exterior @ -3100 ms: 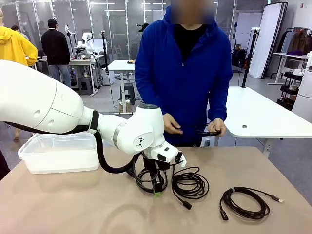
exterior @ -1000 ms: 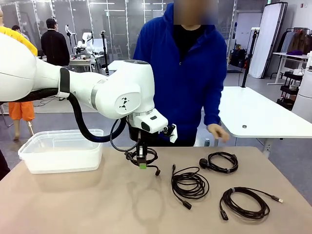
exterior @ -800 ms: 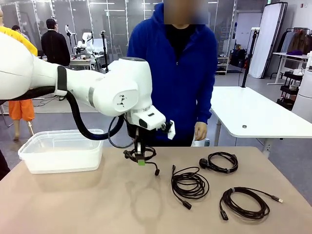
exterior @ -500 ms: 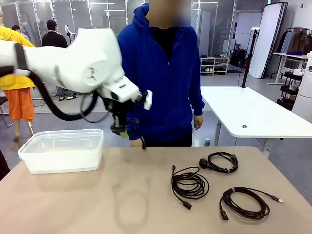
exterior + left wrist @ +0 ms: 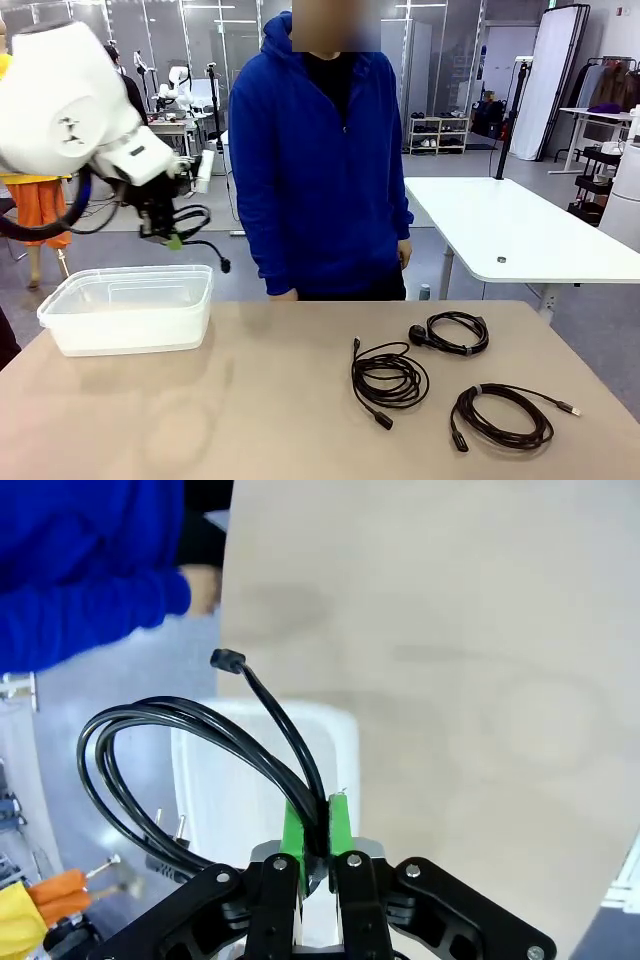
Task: Organize and store the cables.
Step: Place the Power Cable into the Organizing box.
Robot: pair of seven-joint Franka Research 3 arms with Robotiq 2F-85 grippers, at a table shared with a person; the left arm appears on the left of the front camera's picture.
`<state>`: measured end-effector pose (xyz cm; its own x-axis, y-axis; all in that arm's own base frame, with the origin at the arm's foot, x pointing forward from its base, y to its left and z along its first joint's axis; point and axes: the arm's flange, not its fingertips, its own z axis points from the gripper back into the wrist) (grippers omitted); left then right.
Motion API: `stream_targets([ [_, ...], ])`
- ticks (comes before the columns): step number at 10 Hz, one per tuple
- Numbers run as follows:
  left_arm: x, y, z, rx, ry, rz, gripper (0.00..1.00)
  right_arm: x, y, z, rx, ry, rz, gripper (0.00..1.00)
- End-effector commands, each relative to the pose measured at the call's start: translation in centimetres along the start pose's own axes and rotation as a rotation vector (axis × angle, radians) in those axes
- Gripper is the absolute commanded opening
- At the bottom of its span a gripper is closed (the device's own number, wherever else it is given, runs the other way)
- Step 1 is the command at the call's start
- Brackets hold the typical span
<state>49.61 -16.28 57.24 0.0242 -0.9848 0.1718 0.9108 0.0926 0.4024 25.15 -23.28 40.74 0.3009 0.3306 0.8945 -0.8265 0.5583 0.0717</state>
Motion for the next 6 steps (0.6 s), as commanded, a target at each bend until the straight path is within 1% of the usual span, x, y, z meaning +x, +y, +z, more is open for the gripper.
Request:
stream_targets([
  [1, -4.2, 0.0, 0.4, 0.026, -0.028, 0.032, 0.11, 0.3, -0.1, 0.1, -0.004, -0.017, -0.004, 1.0],
  [3, -7.8, 0.8, 0.3, 0.001, 0.045, 0.099, 0.11, 0.3, -0.1, 0.1, -0.004, -0.017, -0.004, 1.0],
  [6, -11.2, 2.0, 0.0, -0.013, 0.06, 0.202, 0.11, 0.3, -0.1, 0.1, -0.004, -0.017, -0.004, 1.0],
])
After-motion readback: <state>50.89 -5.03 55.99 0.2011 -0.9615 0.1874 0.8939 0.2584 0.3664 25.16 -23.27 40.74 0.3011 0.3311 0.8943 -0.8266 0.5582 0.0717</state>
